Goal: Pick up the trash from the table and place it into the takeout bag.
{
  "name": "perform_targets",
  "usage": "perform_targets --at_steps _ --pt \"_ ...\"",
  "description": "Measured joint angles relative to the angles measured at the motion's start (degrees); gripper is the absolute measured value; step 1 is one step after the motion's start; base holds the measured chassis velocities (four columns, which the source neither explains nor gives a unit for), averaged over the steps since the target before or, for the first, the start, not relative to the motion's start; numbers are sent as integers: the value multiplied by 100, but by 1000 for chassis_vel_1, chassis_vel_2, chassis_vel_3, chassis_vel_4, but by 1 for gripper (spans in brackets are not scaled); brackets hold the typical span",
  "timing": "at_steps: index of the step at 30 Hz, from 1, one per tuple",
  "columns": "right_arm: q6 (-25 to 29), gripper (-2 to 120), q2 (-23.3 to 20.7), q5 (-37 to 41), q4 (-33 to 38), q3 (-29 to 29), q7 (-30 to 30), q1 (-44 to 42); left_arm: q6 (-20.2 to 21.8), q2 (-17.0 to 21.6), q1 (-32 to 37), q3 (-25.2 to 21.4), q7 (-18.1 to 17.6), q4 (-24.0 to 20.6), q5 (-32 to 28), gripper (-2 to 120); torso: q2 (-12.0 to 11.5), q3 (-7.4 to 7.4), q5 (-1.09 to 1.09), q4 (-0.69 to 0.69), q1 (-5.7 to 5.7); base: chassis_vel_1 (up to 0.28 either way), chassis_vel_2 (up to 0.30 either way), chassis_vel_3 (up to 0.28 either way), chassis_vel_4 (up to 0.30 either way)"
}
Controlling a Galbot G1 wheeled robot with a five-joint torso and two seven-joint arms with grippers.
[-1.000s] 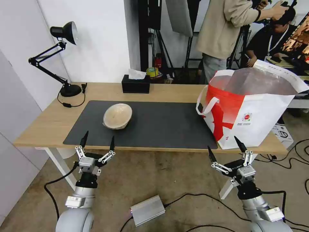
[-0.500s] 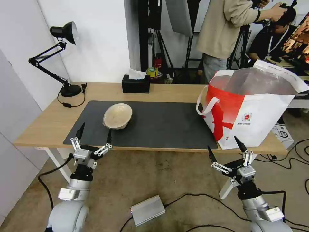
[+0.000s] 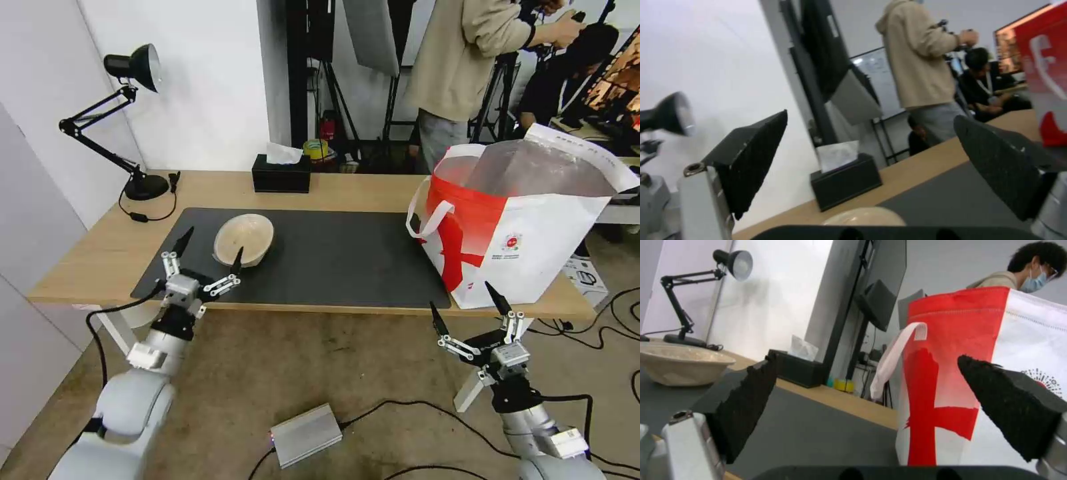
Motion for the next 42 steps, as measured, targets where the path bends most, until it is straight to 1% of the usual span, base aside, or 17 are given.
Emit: perform_targets --at_steps 1,6,10,12,14,16,22,25,26,29,30,31,33,37,39,40,42 --pt "0 100 0 0 0 0 0 0 0 0 0 0 0 0 0 100 0 0 0 0 0 0 0 0 0" --pt "0 100 0 0 0 0 0 0 5 98 -340 289 190 215 55 100 0 0 0 0 0 0 0 0 0" --pt "0 100 0 0 0 0 0 0 115 250 -596 537 300 386 75 100 0 0 0 0 0 0 0 0 0" --pt "0 100 0 0 0 0 0 0 133 292 -657 581 342 426 78 100 0 0 0 0 0 0 0 0 0" --pt "0 100 0 0 0 0 0 0 191 371 -793 668 455 497 92 100 0 0 0 0 0 0 0 0 0" --pt "0 100 0 0 0 0 0 0 230 401 -852 707 491 522 95 100 0 1 0 0 0 0 0 0 0" --pt "0 100 0 0 0 0 0 0 514 487 -1096 835 696 593 124 100 0 0 0 0 0 0 0 0 0" --pt "0 100 0 0 0 0 0 0 766 490 -1179 791 857 586 238 100 0 0 -1 0 0 0 0 0 0" --pt "0 100 0 0 0 0 0 0 766 490 -1179 791 857 586 238 100 0 0 -1 0 0 0 0 0 0" --pt "0 100 0 0 0 0 0 0 945 494 -1222 686 1073 548 357 100 0 0 0 0 0 0 0 0 0" --pt "1 100 0 0 0 0 0 0 1046 498 -1254 601 1232 528 426 100 0 0 0 0 0 0 0 0 0" --pt "1 100 0 0 0 0 0 0 1046 498 -1254 601 1232 528 426 100 0 0 0 0 0 0 0 0 0" --pt "0 100 0 0 0 0 0 0 1109 514 -1328 506 1376 528 547 100 0 0 0 0 0 0 0 0 0" --pt "0 100 0 0 0 0 0 0 1163 546 -1433 413 1513 563 748 100 0 0 0 0 0 0 0 0 0" --pt "0 100 0 0 0 0 0 0 1285 538 -1501 294 1706 594 890 100 0 0 0 0 0 0 0 0 0" --pt "0 100 0 0 0 0 0 0 1285 538 -1501 294 1706 594 890 100 0 0 0 0 0 0 0 0 0" --pt "0 100 0 0 0 0 0 0 1416 508 -1572 174 1949 626 1046 100 0 0 0 1 0 0 0 0 0"
